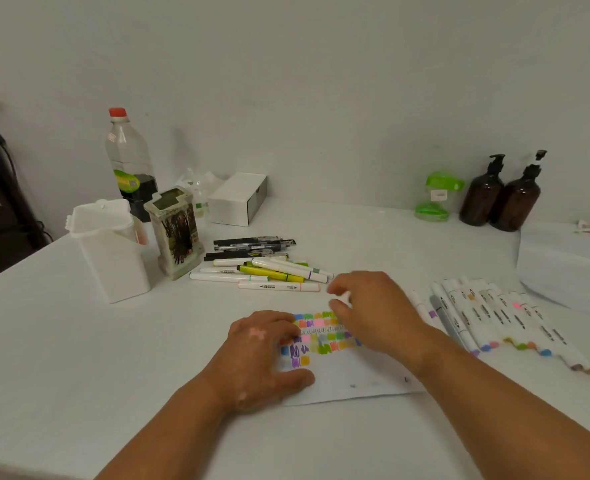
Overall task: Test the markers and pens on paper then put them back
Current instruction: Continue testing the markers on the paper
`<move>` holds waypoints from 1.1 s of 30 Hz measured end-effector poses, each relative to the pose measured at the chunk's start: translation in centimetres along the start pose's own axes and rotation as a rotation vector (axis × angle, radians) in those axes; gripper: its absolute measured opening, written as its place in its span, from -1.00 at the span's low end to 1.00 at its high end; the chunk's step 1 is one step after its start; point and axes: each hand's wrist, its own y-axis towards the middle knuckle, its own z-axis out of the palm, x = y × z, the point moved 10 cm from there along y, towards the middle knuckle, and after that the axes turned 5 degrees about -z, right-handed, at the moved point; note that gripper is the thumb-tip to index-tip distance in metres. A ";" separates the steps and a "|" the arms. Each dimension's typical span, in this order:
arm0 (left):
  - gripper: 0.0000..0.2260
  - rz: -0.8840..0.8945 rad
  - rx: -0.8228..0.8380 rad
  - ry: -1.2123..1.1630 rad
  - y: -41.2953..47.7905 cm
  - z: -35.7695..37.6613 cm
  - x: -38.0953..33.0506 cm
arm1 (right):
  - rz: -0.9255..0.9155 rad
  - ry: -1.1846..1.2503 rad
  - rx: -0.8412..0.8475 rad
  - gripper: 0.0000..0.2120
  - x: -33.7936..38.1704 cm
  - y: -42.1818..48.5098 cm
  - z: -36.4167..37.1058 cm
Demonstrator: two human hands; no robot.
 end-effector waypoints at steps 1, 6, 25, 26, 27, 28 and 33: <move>-0.39 -0.011 -0.022 -0.011 0.0 -0.2 0.1 | -0.050 -0.005 0.014 -0.75 1.3 1.2 0.9; -0.46 -0.020 -0.071 -0.033 -0.1 -0.5 0.4 | -0.134 -0.111 0.086 -0.73 3.6 4.9 4.5; -0.39 0.038 -0.022 0.003 -0.1 -0.1 -0.6 | -0.027 0.069 0.224 -0.94 0.6 3.1 2.1; -0.38 0.043 -0.022 0.000 -0.1 -0.1 -0.7 | 0.008 0.190 0.192 -0.93 -0.2 2.5 1.2; -0.39 0.047 -0.026 -0.010 -0.2 -0.1 -0.8 | 0.052 0.361 0.166 -0.90 -0.9 1.7 0.6; -0.40 0.050 -0.035 -0.028 -0.2 -0.2 -0.9 | 0.095 0.575 0.151 -0.86 -1.3 0.7 0.2; -0.65 0.062 -0.179 -0.138 -0.7 -1.8 -1.3 | 0.196 1.222 0.070 -0.82 -1.9 -4.7 1.2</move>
